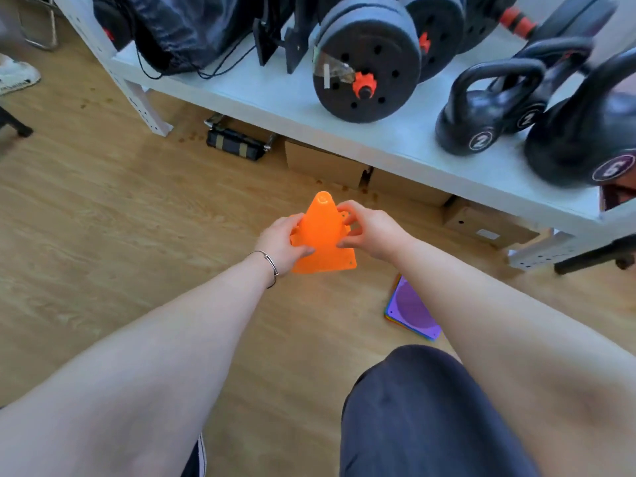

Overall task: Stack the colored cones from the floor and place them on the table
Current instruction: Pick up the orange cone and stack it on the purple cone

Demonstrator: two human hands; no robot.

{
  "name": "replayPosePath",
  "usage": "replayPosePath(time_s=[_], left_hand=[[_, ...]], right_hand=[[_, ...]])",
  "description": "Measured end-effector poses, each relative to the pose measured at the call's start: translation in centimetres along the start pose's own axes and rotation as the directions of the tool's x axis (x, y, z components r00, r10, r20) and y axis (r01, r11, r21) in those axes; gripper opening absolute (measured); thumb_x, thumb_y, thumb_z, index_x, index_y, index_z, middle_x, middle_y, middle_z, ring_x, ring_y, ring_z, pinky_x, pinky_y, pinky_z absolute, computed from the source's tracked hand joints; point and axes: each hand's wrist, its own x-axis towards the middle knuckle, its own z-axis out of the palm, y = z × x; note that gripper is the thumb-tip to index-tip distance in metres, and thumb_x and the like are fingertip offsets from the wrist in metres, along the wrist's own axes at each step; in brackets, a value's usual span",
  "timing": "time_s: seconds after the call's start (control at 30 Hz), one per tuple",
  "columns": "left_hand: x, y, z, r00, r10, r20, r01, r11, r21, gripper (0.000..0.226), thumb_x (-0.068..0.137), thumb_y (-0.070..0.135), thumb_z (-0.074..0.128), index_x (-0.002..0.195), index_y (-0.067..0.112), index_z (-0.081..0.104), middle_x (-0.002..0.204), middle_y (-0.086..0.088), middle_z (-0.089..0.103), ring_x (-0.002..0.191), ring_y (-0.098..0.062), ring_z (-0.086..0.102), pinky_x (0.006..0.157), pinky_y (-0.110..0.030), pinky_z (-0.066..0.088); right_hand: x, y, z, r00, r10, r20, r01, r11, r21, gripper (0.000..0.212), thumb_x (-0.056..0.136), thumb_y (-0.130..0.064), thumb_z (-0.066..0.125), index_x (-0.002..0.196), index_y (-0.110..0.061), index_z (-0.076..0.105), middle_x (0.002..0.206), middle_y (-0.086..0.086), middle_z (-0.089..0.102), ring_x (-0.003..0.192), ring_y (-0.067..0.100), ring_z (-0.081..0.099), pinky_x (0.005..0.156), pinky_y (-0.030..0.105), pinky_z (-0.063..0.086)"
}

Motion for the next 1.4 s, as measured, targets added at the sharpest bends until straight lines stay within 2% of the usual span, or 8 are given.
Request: replayPosePath(time_s=[0.13,0.3,0.53,0.73,0.97,1.1,1.2,1.4], left_hand=[[0.2,4.7,1.2,0.996,0.076,0.049,-0.074,0.996,-0.043,0.076,0.072,0.020,0.080,0.140,0.029,0.046,0.134,0.002,0.052,0.115,-0.018,0.059,0.098,-0.040,0.049],[0.0,9.3,4.6,0.985,0.123,0.125,-0.109,0.987,-0.117,0.074,0.073,0.020,0.079,0.138,0.036,0.047,0.134,0.007,0.055,0.111,-0.016,0.062,0.095,-0.039,0.052],[-0.3,12.0,10.0,0.955,0.183,0.233,-0.136,0.969,-0.207,0.072,0.072,0.019,0.080,0.135,0.037,0.049,0.132,0.010,0.057,0.111,-0.015,0.062,0.093,-0.041,0.053],[-0.1,12.4,13.7,0.933,0.209,0.292,-0.135,0.958,-0.254,0.068,0.073,0.017,0.080,0.131,0.037,0.051,0.126,0.011,0.058,0.109,-0.013,0.062,0.087,-0.033,0.053],[1.0,12.2,17.1,0.907,0.221,0.359,-0.164,0.970,-0.182,0.073,0.071,0.019,0.081,0.136,0.035,0.050,0.132,0.009,0.056,0.111,-0.010,0.060,0.077,-0.021,0.049],[2.0,11.3,19.1,0.899,0.215,0.382,-0.180,0.976,-0.125,0.074,0.070,0.019,0.082,0.135,0.035,0.050,0.130,0.006,0.058,0.112,-0.012,0.060,0.084,-0.029,0.053],[2.6,10.4,20.7,0.891,0.209,0.403,-0.191,0.978,-0.084,0.073,0.069,0.017,0.082,0.133,0.033,0.052,0.128,0.004,0.059,0.111,-0.013,0.061,0.091,-0.034,0.054],[2.8,8.4,22.7,0.876,0.180,0.447,-0.189,0.982,-0.025,0.069,0.067,0.011,0.083,0.126,0.033,0.055,0.120,0.005,0.062,0.106,-0.014,0.063,0.095,-0.035,0.052]], right_hand=[[-3.6,2.8,-3.3,0.997,0.028,-0.075,-0.019,0.992,0.121,0.068,0.073,-0.026,0.084,0.129,-0.030,0.045,0.131,-0.001,0.061,0.102,0.022,0.067,0.089,0.035,0.052],[-8.3,7.0,-5.6,0.986,0.091,-0.138,-0.055,0.968,0.246,0.062,0.076,-0.027,0.082,0.124,-0.039,0.046,0.126,-0.007,0.064,0.095,0.013,0.070,0.080,0.030,0.053],[-12.9,11.9,-6.2,0.959,0.207,-0.193,-0.143,0.944,0.299,0.062,0.073,-0.030,0.084,0.121,-0.043,0.047,0.127,-0.004,0.063,0.092,0.012,0.071,0.082,0.033,0.057],[-14.9,14.7,-5.5,0.932,0.275,-0.234,-0.208,0.938,0.277,0.061,0.075,-0.033,0.082,0.125,-0.039,0.047,0.130,-0.004,0.061,0.099,0.018,0.068,0.084,0.037,0.057],[-15.7,17.9,-3.2,0.907,0.344,-0.245,-0.246,0.902,0.355,0.068,0.076,-0.030,0.082,0.130,-0.043,0.045,0.130,-0.005,0.062,0.105,0.016,0.066,0.089,0.034,0.055],[-15.4,19.8,-1.5,0.893,0.374,-0.249,-0.255,0.878,0.406,0.067,0.075,-0.028,0.082,0.131,-0.042,0.046,0.128,-0.007,0.062,0.103,0.015,0.067,0.089,0.031,0.054],[-15.2,21.6,0.3,0.886,0.397,-0.241,-0.253,0.848,0.465,0.069,0.074,-0.023,0.084,0.131,-0.040,0.048,0.127,-0.003,0.062,0.105,0.016,0.066,0.093,0.035,0.055],[-14.8,23.8,3.9,0.891,0.400,-0.214,-0.249,0.825,0.507,0.069,0.072,-0.017,0.084,0.131,-0.034,0.050,0.127,-0.002,0.063,0.109,0.014,0.063,0.095,0.035,0.055]])
